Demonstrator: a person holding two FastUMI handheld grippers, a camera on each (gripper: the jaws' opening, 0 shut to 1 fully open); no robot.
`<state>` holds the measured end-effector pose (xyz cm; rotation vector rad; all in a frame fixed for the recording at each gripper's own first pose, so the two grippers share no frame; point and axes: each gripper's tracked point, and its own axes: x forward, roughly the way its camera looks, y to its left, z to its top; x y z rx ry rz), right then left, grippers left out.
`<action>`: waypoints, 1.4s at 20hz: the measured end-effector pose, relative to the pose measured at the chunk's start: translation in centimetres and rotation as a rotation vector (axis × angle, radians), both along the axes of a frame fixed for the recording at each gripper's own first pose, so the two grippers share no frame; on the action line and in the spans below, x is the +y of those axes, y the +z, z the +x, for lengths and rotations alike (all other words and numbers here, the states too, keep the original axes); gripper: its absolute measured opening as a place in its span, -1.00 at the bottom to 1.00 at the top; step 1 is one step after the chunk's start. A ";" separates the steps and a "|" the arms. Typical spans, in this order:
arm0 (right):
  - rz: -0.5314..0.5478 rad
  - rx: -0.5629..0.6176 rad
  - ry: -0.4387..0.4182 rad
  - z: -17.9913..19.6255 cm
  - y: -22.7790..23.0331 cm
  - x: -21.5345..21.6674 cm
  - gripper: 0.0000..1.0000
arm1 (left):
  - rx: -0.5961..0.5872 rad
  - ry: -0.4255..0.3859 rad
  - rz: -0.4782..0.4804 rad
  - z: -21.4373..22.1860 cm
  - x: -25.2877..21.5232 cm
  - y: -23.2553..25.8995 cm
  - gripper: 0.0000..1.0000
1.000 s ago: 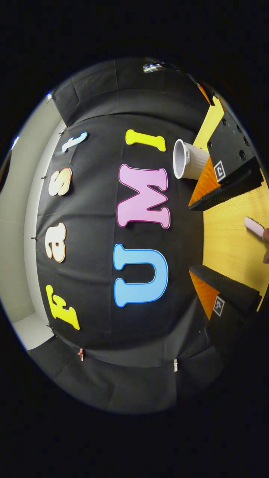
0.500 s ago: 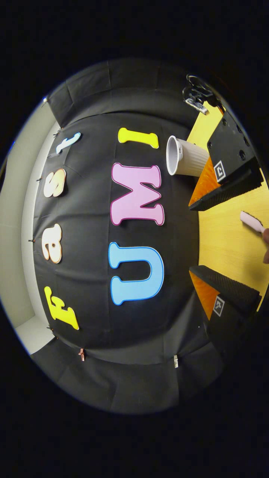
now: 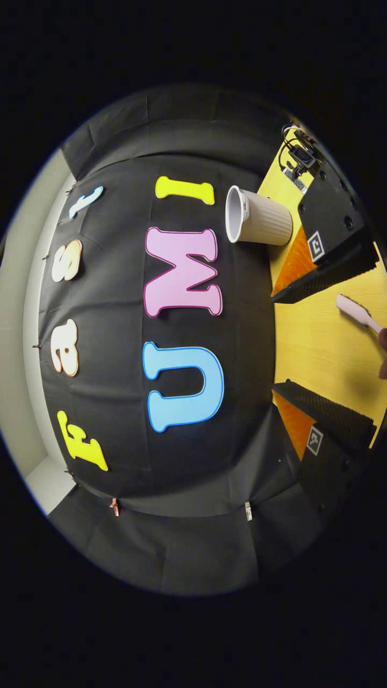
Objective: Pick up the small broom and dustpan from the desktop, sweep the trash into the dustpan with the broom, and then empty the trash into the garbage bin.
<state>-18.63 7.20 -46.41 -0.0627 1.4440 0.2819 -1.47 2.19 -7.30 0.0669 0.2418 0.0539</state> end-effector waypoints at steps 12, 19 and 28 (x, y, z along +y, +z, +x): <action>0.070 -0.162 0.039 0.2 3.4 -3.1 -0.26 | 0.545 -0.106 0.031 -3.8 -0.6 -16.9 0.86; 0.071 -0.189 0.021 -0.2 5.5 -5.8 -0.26 | 0.908 -0.201 -0.009 -7.2 -1.2 -27.2 0.85; 0.021 -0.177 -0.032 -1.3 6.4 -8.3 -0.26 | 1.095 -0.283 0.081 -6.6 -2.6 -36.5 0.66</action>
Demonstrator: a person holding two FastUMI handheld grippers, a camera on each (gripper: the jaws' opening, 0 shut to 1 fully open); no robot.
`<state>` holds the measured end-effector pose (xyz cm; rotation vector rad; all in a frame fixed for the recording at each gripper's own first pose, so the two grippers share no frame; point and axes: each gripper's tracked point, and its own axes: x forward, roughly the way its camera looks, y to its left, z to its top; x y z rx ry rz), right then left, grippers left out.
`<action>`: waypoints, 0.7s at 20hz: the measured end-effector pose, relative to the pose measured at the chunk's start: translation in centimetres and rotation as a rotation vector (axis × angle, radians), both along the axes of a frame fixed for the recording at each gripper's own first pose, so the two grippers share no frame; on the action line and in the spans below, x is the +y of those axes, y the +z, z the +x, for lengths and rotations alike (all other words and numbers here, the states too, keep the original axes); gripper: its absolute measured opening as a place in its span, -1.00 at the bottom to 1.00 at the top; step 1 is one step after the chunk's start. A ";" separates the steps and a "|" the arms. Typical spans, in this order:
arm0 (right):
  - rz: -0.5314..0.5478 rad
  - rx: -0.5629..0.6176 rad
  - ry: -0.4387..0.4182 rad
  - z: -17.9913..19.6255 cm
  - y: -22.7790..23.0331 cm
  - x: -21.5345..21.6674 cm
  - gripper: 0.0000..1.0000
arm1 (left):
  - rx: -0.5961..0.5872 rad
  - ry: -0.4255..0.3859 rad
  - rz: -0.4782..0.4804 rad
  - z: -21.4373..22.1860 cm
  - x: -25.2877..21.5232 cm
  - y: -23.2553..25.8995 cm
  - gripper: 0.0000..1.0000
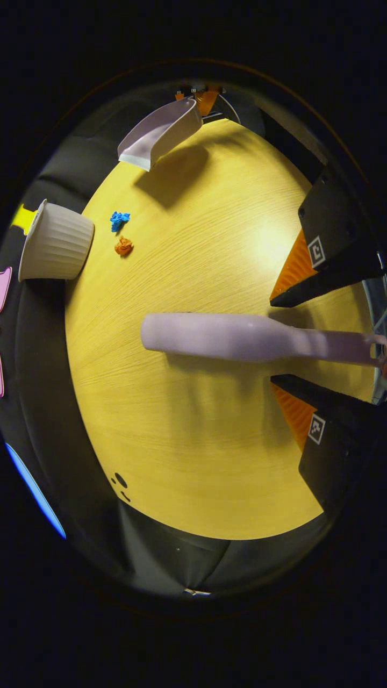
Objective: Pick up the small broom and dustpan from the desktop, sweep the trash into the dustpan with the broom, and then empty the trash into the garbage bin.
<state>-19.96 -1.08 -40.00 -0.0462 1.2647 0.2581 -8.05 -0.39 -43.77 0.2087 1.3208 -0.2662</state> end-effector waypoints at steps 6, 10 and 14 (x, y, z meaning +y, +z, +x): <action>-0.001 0.052 0.052 0.0 0.0 -0.2 -0.26 | -0.019 0.021 -0.005 3.3 -1.1 0.1 -0.41; -0.003 0.140 0.204 0.3 -0.7 -0.5 -0.26 | -0.109 -0.019 -0.040 10.5 -4.5 2.0 -0.47; -0.001 0.197 0.274 0.6 -1.2 -0.7 -0.25 | -0.140 -0.125 -0.051 14.8 -8.8 2.4 -0.47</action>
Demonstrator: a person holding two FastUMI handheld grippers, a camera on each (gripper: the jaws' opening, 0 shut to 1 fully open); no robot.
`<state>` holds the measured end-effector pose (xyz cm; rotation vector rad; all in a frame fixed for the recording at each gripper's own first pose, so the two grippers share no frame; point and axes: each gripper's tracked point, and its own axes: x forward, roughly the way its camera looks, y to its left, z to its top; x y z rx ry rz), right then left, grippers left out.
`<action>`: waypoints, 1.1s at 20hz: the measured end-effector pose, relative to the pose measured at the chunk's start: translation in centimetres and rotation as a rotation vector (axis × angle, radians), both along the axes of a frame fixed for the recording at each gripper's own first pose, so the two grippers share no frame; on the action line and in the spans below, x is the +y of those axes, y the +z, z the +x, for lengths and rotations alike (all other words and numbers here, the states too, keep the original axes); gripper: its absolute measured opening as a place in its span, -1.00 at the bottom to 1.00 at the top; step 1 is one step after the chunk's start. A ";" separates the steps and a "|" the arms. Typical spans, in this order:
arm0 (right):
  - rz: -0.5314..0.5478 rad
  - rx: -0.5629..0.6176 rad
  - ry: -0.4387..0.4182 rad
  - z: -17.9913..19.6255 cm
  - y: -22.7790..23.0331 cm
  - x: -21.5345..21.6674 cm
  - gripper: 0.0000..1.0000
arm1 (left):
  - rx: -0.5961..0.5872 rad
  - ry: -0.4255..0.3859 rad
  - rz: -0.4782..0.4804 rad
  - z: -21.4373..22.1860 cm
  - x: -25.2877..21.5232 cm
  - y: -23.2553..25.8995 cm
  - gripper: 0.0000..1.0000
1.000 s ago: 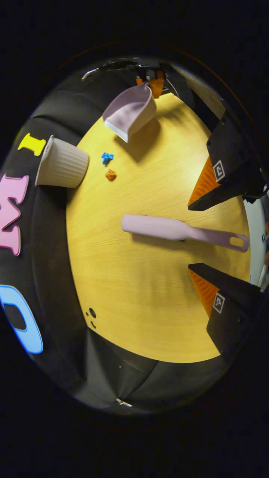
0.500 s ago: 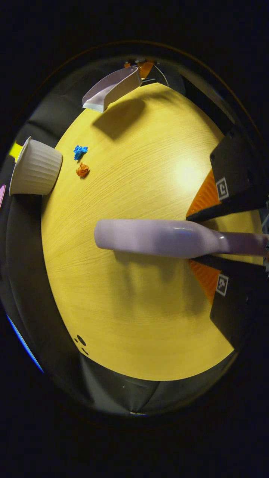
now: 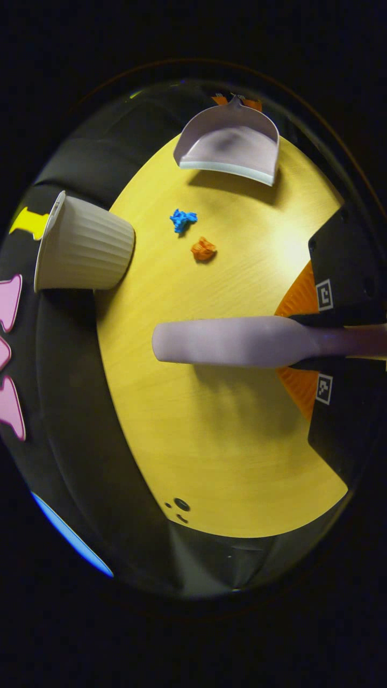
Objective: Pick up the small broom and dustpan from the desktop, sweep the trash into the dustpan with the broom, and then empty the trash into the garbage bin.
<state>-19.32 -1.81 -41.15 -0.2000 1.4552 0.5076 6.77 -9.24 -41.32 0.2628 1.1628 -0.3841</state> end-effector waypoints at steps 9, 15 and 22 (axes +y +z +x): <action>0.027 0.054 0.059 1.0 -1.3 -0.6 -0.26 | 0.075 -0.195 0.073 1.4 -6.6 -4.0 -0.43; 0.050 0.074 0.083 1.8 -2.4 -0.9 -0.17 | 0.114 -0.293 0.047 0.7 -10.8 -4.8 -0.43; 0.051 0.049 0.097 2.0 -2.3 -1.7 -0.25 | 0.374 -0.386 -0.329 -7.4 -19.1 -0.5 -0.43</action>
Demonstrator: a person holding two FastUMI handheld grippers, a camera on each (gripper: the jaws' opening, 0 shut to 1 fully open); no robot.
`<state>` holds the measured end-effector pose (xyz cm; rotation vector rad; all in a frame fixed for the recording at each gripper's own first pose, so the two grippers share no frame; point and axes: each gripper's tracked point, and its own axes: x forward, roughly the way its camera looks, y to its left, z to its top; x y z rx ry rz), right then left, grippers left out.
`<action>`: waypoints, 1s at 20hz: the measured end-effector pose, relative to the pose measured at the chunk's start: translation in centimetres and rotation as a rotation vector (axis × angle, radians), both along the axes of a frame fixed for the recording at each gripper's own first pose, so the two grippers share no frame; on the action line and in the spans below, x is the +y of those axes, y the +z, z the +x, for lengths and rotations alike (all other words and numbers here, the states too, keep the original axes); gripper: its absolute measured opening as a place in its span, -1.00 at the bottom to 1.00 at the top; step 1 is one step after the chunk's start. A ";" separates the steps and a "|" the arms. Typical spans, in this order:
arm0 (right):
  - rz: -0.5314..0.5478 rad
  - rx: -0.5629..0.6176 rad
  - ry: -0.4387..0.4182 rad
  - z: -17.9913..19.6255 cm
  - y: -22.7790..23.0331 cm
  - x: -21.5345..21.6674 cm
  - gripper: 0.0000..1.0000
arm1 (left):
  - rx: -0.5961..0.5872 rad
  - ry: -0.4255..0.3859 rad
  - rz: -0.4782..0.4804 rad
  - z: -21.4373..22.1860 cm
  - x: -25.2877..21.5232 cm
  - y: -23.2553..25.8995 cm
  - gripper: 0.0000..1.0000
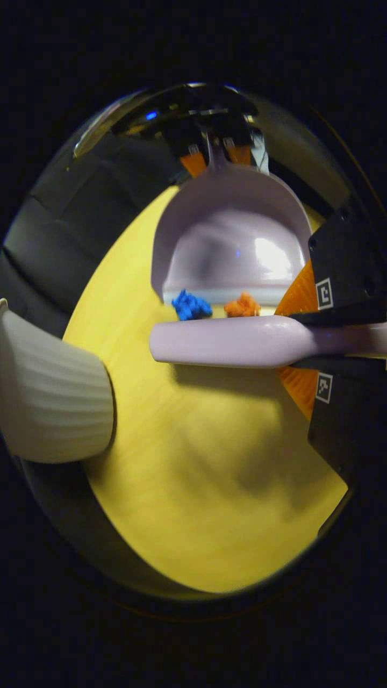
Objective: Pick up the small broom and dustpan from the desktop, sweep the trash into the dustpan with the broom, and then empty the trash into the garbage bin.
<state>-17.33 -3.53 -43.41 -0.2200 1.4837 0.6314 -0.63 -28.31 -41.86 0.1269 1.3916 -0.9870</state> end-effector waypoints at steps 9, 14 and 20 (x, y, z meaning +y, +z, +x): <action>0.025 -0.065 -0.196 -0.2 -0.6 0.1 -0.19 | -0.057 0.250 -0.043 1.2 1.8 5.2 -0.44; -0.052 -0.110 -0.291 0.4 3.5 -1.5 -0.25 | -0.213 0.406 0.096 2.9 9.3 6.8 -0.43; -0.151 -0.193 -0.453 8.2 12.9 -9.7 -0.26 | -0.200 0.442 0.199 -2.4 16.1 6.8 -0.43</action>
